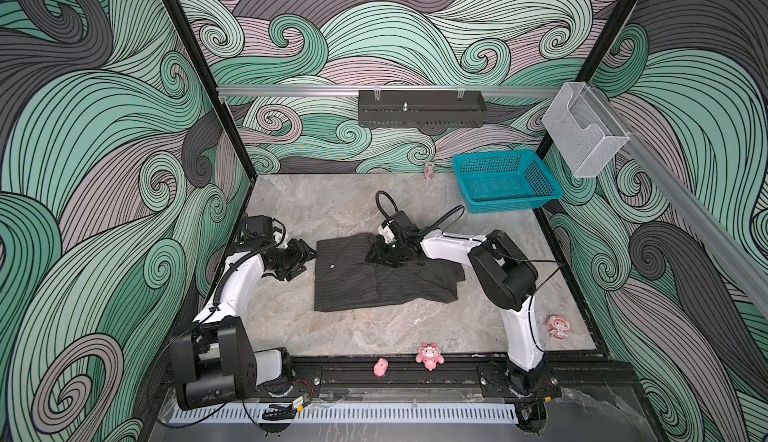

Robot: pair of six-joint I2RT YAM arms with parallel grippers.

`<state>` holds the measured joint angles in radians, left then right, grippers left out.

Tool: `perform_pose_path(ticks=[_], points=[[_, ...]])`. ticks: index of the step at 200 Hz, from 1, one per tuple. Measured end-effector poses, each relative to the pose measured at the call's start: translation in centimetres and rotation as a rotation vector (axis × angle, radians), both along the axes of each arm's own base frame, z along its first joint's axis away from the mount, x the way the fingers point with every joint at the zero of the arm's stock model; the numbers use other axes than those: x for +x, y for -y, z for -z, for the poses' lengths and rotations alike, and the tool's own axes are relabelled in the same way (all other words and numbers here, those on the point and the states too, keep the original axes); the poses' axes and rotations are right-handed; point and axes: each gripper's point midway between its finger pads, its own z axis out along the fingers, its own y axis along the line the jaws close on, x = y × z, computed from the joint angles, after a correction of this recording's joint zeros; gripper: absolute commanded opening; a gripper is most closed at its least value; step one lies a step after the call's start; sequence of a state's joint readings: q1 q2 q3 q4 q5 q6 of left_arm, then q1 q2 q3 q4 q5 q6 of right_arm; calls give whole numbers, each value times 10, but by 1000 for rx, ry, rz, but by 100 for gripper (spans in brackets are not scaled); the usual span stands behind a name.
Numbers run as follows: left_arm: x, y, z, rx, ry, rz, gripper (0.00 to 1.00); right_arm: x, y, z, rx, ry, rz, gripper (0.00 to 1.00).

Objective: Fold and stack the long sleeve shirts

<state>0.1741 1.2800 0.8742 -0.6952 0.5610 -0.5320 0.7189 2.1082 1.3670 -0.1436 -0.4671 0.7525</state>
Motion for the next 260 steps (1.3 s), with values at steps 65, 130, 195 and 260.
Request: perform_pose_path(ticks=[65, 130, 195, 260], points=[[-7, 4, 24, -28, -56, 4, 63, -10, 5, -22, -71, 54, -40, 0], [-24, 7, 65, -61, -201, -20, 62, -21, 28, -64, -111, 111, -30, 0], [-15, 28, 81, -70, -206, 19, 62, -40, 69, -30, -288, 23, -20, 0], [-7, 35, 81, -71, -183, 27, 62, -42, 83, -80, -331, 89, -46, 0]])
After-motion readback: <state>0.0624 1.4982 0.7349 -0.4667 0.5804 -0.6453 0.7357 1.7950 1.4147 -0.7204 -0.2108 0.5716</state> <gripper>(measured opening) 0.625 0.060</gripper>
